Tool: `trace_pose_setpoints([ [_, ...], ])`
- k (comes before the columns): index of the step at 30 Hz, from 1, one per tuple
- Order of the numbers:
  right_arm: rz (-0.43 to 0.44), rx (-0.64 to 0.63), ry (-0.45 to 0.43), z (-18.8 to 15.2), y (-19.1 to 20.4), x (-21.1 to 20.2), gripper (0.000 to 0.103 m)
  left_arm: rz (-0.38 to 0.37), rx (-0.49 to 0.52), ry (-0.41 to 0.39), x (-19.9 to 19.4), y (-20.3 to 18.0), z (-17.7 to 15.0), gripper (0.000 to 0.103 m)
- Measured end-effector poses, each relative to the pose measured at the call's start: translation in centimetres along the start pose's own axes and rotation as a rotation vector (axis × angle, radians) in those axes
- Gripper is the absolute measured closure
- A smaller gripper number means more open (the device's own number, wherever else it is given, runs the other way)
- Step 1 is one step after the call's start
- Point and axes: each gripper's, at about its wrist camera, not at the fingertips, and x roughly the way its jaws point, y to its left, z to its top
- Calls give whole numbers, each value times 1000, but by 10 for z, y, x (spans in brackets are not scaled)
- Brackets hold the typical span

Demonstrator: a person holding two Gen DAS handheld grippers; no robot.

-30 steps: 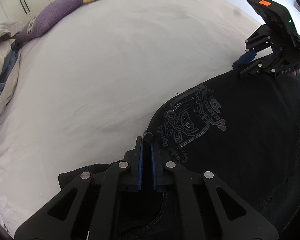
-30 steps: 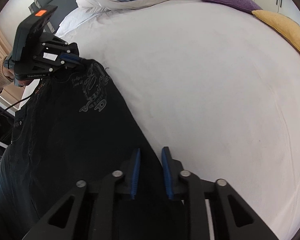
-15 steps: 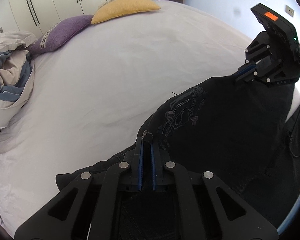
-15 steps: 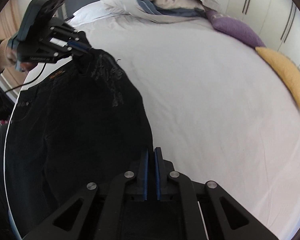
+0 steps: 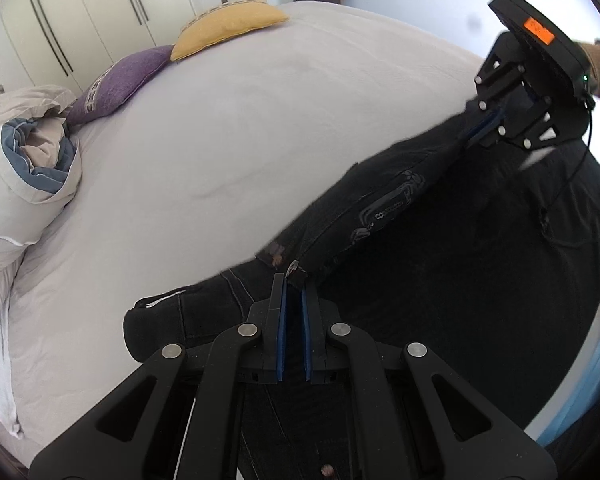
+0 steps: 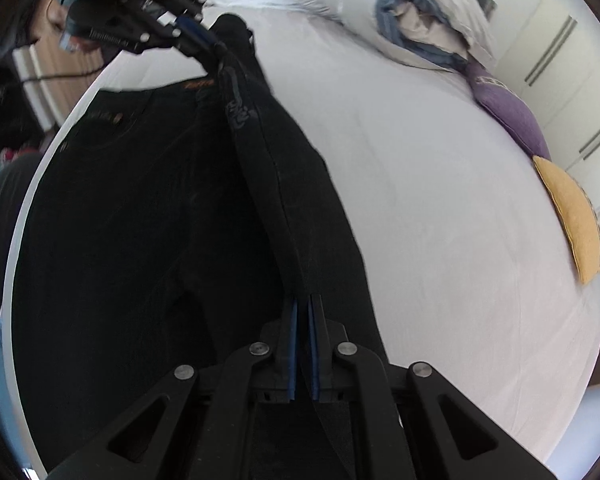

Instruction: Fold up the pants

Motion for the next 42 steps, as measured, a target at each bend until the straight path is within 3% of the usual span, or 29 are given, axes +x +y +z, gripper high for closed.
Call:
trace_pose_setpoints([
  [11,-44,-261,108,-24,87,-4,100,32,199,89,2,-69,-62,98],
  [23,-89,-443,106,-35,169,-11,100,63,215,147,2,-94,-128,98],
  [31,-16,-442,73,-36,221,-17,100,77,219,186,0,-92,-169,98],
  [34,-6,-430,76,-32,216,-9,100,81,233,196,0,-96,-182,98],
  [42,-1,-389,64,-25,226,-14,100,74,232,197,0,-83,-178,99],
])
